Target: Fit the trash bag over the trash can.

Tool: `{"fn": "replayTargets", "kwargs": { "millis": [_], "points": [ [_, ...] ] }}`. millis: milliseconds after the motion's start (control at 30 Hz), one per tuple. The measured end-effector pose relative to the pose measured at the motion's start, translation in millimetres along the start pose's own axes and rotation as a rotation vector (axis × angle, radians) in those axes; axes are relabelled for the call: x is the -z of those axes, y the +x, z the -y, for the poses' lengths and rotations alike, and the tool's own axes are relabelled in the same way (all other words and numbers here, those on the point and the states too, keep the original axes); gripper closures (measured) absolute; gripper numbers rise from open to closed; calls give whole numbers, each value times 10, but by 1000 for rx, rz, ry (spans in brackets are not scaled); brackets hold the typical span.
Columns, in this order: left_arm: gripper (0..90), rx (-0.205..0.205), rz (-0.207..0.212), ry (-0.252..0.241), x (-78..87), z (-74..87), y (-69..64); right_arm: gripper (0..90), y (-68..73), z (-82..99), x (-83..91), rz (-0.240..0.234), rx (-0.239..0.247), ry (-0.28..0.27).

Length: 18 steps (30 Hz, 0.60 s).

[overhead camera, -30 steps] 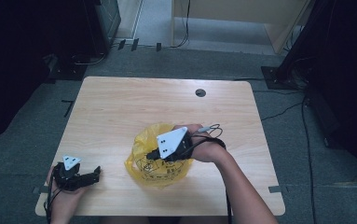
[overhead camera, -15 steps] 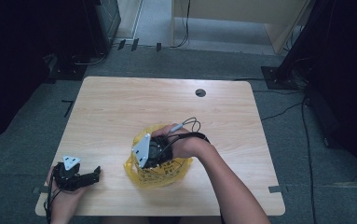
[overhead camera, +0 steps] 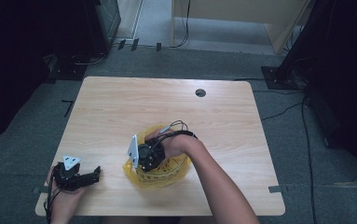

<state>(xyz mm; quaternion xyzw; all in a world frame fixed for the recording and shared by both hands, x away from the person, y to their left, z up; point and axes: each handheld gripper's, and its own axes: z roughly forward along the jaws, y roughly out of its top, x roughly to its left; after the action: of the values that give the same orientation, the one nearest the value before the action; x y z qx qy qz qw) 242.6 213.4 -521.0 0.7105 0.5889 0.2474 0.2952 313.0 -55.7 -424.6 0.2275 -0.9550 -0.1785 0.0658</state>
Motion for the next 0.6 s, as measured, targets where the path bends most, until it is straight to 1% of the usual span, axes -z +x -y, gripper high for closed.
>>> {"fn": "replayTargets", "kwargs": {
  "millis": [33, 67, 100, 133, 233, 300, 367, 500, 533, 600],
  "points": [
    [0, 0, 0, 0, 0, 0, 0, 900, -16, 2, -17, -6, 11, 2],
    [0, 0, 0, 0, 0, 0, 0, 900, -16, 2, -17, -6, 11, 2],
    [0, 1, 0, -1, -1, 1, -1, 900, -30, 7, -47, -24, 10, 11],
    [0, 2, 0, -2, -2, 1, -2, 900, -41, 9, -68, -29, 20, 12],
    [0, -2, 0, 0, 0, 1, 1, 900, -60, 22, -157, -49, 31, 39],
    [0, 2, 0, -1, 0, 1, -2, 900, -75, 44, -222, -71, 28, 63],
    [0, 2, 0, -1, -1, 1, -2, 900, -83, 58, -247, -87, 27, 44],
    [0, 2, 0, -1, 0, 0, -2, 900, -85, 58, -245, -91, 27, 46],
    [0, 2, 0, -1, -1, 0, -2, 900, -85, 57, -242, -94, 23, 51],
    [0, -2, 0, 1, 1, -1, 0, 900, -81, 50, -217, -85, 19, 68]
  ]
}}
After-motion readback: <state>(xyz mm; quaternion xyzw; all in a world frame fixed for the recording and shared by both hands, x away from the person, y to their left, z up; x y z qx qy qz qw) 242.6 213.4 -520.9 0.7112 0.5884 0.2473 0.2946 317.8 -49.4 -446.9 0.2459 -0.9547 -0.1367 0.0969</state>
